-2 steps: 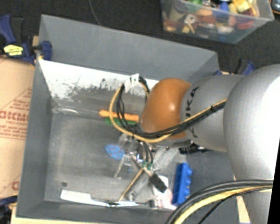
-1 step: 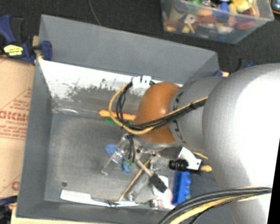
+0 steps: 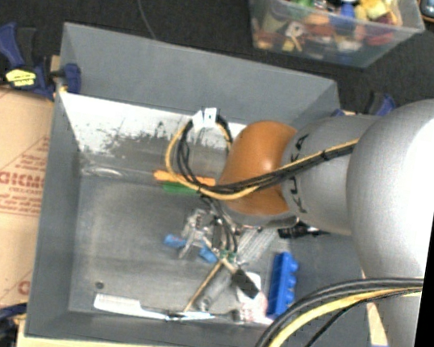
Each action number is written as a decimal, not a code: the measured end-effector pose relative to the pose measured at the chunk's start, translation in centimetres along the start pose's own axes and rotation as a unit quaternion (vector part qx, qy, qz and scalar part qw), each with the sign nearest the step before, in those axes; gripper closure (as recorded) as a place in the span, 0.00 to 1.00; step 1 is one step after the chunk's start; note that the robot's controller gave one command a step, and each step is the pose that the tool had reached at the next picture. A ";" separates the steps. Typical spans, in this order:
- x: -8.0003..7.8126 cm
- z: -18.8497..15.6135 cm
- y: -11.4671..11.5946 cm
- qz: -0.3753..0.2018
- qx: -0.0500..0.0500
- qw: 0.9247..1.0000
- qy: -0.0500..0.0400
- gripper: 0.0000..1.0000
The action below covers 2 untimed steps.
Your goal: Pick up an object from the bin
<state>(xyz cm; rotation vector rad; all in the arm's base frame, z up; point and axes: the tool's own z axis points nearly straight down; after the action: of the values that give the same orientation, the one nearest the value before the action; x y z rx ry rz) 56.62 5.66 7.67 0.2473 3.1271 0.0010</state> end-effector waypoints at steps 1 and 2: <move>0.0 0.0 0.0 0.000 0.000 1.000 0.000 1.00; 0.2 -3.9 -0.1 0.000 0.001 1.000 0.004 1.00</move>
Offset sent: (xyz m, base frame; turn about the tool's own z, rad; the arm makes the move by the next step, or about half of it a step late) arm -0.0001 0.0000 0.0880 0.0001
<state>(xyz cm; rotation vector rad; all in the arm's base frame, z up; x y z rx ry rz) 56.38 5.63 11.60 0.2480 3.1356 0.0004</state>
